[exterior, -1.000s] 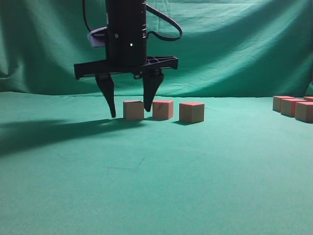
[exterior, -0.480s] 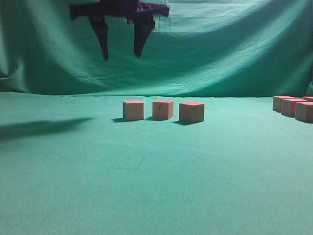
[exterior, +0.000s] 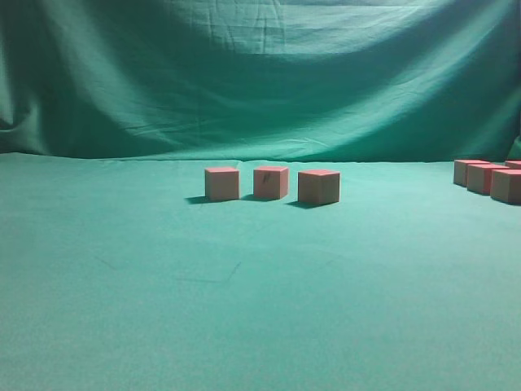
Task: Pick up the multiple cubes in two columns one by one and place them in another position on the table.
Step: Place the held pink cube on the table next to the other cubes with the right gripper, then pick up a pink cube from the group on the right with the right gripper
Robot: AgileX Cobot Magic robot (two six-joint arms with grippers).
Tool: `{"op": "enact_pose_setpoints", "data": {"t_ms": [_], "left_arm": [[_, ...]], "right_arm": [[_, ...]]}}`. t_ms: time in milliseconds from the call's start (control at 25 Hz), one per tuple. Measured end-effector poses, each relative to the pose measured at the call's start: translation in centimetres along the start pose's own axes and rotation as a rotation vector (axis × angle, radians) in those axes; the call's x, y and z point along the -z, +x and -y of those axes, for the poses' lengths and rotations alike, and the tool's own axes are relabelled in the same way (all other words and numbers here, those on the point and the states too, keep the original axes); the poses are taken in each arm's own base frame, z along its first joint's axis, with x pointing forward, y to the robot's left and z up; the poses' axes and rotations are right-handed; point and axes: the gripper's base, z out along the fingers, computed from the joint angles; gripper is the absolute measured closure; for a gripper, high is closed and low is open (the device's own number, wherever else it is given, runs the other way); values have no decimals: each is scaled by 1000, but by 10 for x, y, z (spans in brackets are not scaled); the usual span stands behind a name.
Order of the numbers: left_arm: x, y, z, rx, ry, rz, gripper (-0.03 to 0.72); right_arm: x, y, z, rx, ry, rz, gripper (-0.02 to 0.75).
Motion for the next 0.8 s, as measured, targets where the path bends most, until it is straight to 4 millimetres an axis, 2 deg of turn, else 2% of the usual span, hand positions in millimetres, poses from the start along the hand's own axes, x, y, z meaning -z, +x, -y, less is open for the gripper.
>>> {"op": "enact_pose_setpoints", "data": {"t_ms": [160,280,440,640,800], "left_arm": [[0,0,0,0,0,0,688],[0,0,0,0,0,0,688],[0,0,0,0,0,0,688],[0,0,0,0,0,0,688],[0,0,0,0,0,0,688]], "right_arm": [[44,20,15,33,33,-22,325],[60,47,31,48,92,-82,325],[60,91,70,-12,167,-214,325],[38,160,140,-216,308,-436,325],[19,212,183,-377,379,-556,325]]}}
